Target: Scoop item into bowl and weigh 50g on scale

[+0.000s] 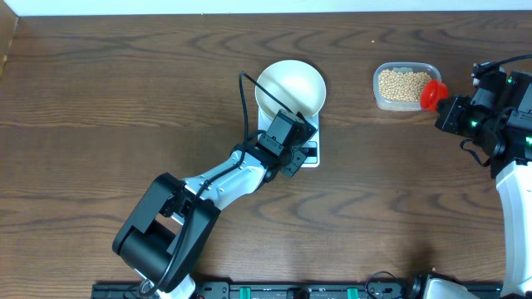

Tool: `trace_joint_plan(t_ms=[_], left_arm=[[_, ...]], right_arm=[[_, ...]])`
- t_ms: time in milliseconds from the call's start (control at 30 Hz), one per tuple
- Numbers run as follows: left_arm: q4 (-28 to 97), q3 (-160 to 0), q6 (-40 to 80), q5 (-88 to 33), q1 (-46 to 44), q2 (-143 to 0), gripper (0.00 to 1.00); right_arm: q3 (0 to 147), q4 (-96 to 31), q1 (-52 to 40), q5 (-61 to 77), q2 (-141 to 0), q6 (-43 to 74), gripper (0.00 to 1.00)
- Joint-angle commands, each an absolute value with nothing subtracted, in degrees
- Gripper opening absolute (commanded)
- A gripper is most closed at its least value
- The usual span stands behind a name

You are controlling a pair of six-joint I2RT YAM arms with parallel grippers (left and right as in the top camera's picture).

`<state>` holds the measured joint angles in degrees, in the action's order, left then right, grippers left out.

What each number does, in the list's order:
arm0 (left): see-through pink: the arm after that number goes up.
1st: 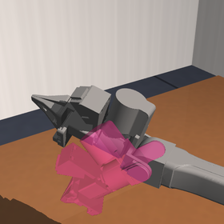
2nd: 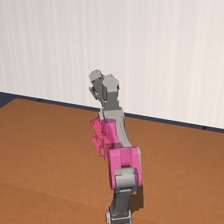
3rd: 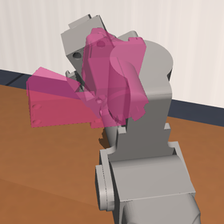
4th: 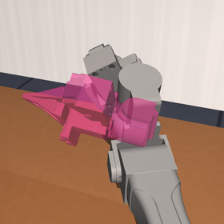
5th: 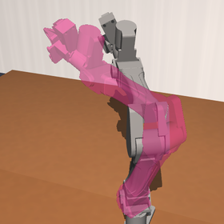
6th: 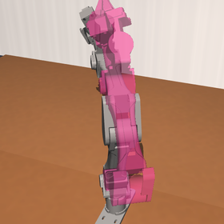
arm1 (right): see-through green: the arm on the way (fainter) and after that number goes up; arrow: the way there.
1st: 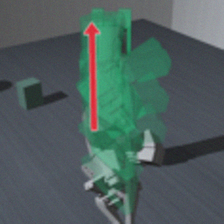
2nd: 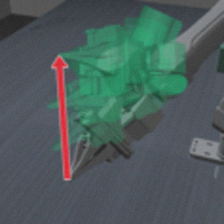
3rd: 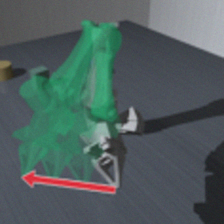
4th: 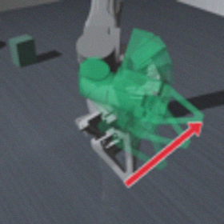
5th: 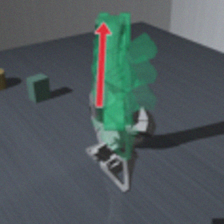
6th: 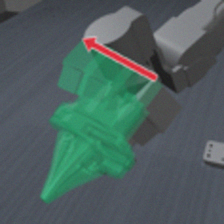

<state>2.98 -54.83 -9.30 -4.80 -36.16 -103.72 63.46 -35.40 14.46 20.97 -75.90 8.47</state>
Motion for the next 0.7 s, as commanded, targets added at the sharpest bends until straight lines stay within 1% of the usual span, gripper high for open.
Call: trace_joint_plan(t_ms=[0,300,667], left_arm=[[2.87,-54.98,-10.33,-5.13,-35.97,-104.40,0.06],[-0.12,-54.98,-10.31,-5.10,-35.97,-102.02,0.07],[2.55,-54.96,-10.17,-5.28,-35.97,-104.60,0.07]], right_arm=[[63.68,-35.64,14.79,20.91,-75.66,7.62,0.01],[63.68,-35.83,14.81,20.91,-75.66,7.62,0.01],[63.68,-35.81,14.81,20.88,-75.66,7.60,0.01]])
